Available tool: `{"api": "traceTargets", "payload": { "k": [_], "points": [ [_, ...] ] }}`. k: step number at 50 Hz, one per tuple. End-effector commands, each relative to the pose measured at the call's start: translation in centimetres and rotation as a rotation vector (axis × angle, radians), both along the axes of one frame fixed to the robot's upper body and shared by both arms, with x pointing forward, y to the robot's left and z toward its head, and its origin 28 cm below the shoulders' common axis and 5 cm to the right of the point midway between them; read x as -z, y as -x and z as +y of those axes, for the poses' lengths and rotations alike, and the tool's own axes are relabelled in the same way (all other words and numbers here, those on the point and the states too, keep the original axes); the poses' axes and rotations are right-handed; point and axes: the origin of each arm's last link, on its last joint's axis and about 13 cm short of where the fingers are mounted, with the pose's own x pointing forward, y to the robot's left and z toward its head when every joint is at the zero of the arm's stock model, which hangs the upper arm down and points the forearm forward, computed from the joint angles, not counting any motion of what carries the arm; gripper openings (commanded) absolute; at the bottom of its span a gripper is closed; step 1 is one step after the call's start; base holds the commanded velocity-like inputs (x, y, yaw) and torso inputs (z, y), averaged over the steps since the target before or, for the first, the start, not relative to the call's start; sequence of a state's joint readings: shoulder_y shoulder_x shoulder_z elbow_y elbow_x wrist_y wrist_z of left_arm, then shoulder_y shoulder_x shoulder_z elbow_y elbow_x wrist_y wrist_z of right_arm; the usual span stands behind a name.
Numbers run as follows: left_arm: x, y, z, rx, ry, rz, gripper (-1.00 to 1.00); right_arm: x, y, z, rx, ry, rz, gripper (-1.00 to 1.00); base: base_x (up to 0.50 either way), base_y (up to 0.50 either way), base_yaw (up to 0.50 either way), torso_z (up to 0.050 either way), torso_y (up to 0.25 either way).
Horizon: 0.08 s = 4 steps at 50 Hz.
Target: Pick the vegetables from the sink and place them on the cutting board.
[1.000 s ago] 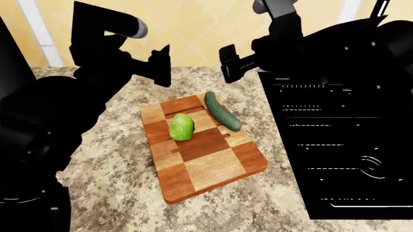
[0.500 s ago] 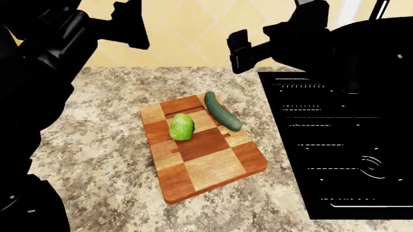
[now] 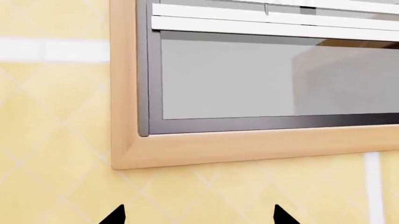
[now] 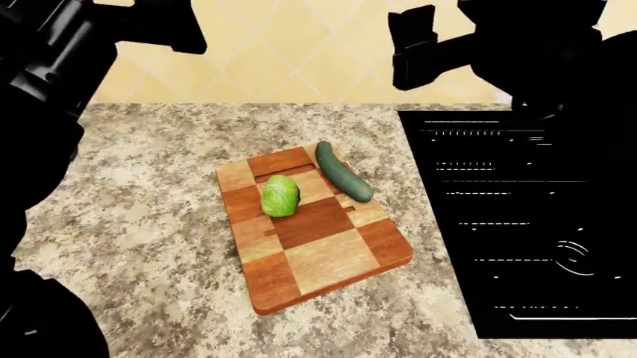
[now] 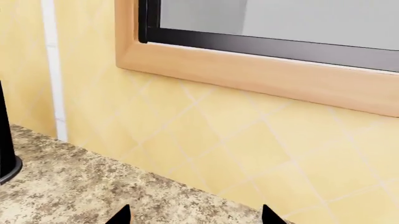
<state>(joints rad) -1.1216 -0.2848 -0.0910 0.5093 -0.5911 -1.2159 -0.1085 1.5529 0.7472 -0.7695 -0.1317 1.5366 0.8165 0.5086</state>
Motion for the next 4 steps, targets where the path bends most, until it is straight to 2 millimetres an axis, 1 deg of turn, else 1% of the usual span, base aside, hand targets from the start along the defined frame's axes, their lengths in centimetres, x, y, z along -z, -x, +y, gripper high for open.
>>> {"api": "traceTargets", "payload": {
  "k": [1,4],
  "points": [
    [-0.29,0.35,0.44,-0.035,0.021,-0.025,1.0,-0.64,2.01,-0.39,0.025,-0.027,-0.069,1.0,0.0,0.0,0.0,0.0,0.0],
    [-0.21,0.54,0.52,-0.055,0.033,-0.042,1.0,-0.62,2.53,-0.48,0.027,-0.036,-0.086,1.0,0.0,0.0,0.0,0.0,0.0]
  ]
}}
